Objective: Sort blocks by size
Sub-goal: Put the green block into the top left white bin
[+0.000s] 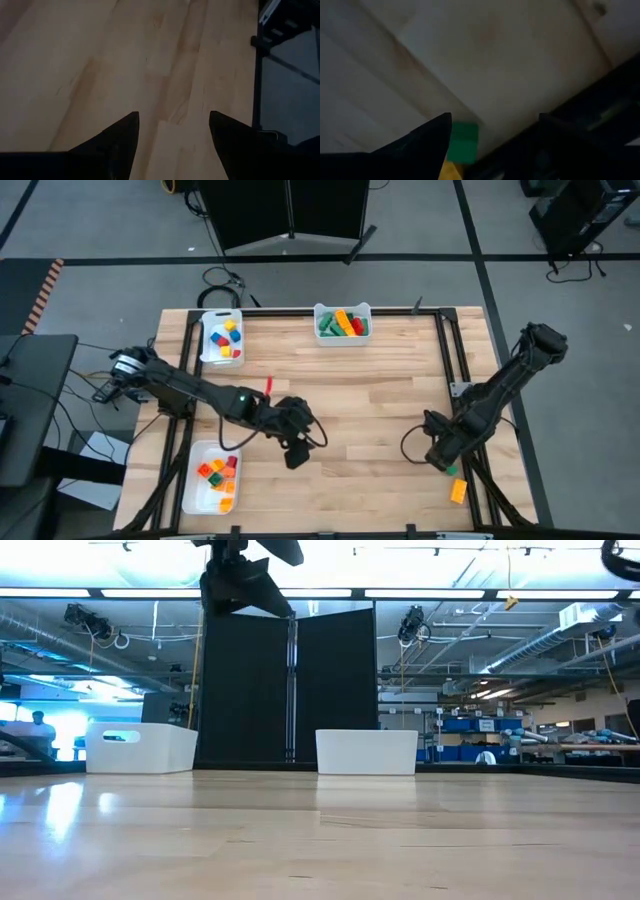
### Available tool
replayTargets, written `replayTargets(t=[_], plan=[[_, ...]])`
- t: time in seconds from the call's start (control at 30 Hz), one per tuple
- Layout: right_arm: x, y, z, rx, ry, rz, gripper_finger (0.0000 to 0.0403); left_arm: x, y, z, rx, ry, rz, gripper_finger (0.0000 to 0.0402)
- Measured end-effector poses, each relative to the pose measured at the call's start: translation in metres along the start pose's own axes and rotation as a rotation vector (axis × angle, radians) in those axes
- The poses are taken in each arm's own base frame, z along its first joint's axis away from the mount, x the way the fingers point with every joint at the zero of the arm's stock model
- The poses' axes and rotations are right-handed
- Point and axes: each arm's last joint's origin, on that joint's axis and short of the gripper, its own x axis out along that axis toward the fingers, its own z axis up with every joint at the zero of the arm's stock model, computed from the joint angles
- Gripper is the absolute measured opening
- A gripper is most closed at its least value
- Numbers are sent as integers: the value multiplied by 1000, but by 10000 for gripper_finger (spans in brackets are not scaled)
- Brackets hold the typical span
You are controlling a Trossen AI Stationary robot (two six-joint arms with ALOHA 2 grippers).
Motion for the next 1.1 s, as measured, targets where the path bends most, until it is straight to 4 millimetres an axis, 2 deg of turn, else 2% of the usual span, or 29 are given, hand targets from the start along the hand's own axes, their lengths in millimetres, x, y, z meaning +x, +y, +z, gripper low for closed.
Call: replayTargets(t=[0.23, 0.6, 0.8, 1.1], plan=[[7, 4, -14, -56, 61, -30, 300, 7, -3, -3, 8, 5, -6, 250], [44, 33, -21, -215, 190, -88, 295, 7, -4, -1, 7, -16, -8, 250], [59, 40, -22, -240, 246, -122, 281, 7, -4, -1, 6, -21, -9, 250], [64, 42, -28, -253, 333, -127, 262, 6, -7, 3, 1, -58, -33, 250]])
